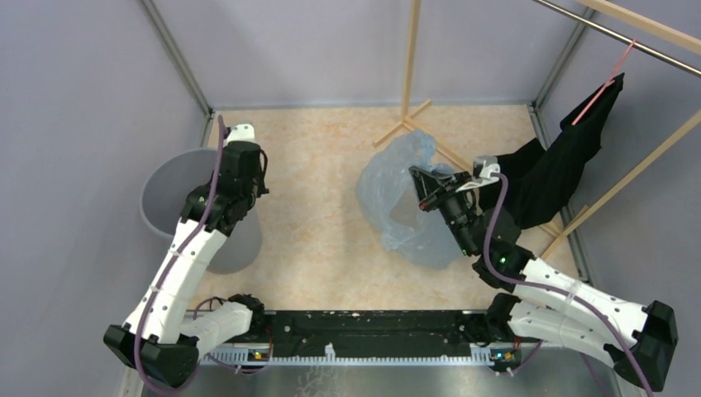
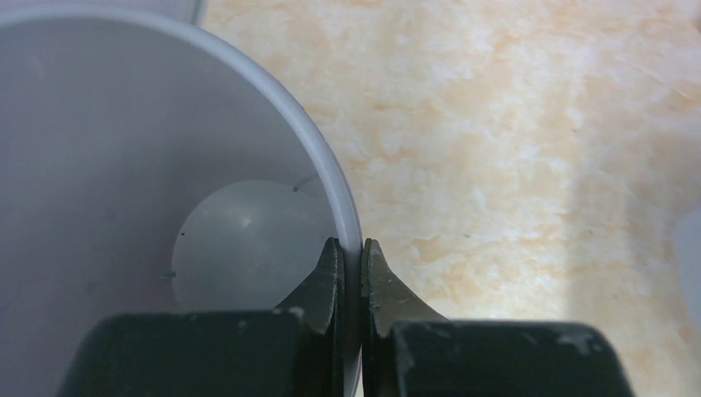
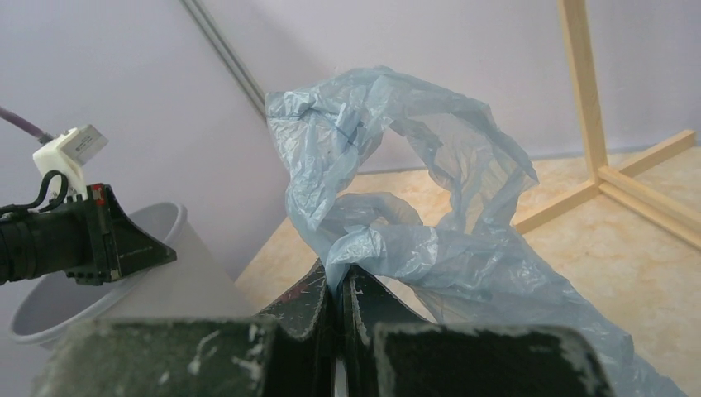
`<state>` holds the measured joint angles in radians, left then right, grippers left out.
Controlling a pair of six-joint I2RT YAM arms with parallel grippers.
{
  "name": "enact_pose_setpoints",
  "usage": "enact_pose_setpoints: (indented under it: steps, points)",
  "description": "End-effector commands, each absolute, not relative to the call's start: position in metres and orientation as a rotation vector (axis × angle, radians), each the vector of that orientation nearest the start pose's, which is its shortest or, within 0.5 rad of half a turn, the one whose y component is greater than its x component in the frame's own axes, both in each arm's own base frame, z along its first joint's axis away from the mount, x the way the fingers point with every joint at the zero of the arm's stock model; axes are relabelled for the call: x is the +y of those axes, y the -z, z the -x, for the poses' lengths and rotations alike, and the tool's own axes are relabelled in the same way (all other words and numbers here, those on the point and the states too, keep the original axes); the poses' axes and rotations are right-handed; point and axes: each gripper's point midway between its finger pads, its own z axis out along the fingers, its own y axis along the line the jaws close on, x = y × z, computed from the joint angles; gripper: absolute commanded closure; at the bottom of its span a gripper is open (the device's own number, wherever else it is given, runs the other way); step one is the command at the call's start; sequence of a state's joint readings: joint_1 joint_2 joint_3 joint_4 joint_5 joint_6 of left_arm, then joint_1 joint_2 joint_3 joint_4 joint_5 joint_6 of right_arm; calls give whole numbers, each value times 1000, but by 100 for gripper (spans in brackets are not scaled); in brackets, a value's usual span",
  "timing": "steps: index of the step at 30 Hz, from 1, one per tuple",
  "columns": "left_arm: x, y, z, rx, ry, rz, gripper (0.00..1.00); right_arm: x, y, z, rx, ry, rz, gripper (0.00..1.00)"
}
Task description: Put the trash bags into the trash bin
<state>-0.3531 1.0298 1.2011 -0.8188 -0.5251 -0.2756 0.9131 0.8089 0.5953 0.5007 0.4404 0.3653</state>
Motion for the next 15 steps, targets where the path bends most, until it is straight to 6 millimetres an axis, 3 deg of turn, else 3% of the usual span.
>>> enact_pose_setpoints:
  steps: [1, 6, 11, 15]
  points:
    - [-70, -297, -295, 2093, 78, 40, 100, 202, -350, -249, 1323, -743, -59, 100]
    - [-149, -320, -282, 2058, 464, -202, 100, 182, -350, -248, 1317, -678, -98, 100]
    - [-234, -321, -248, 2053, 546, -439, 100, 161, -367, -238, 1297, -648, -106, 100]
    - [-285, -313, -225, 2030, 519, -596, 100, 132, -377, -232, 1321, -534, -117, 100]
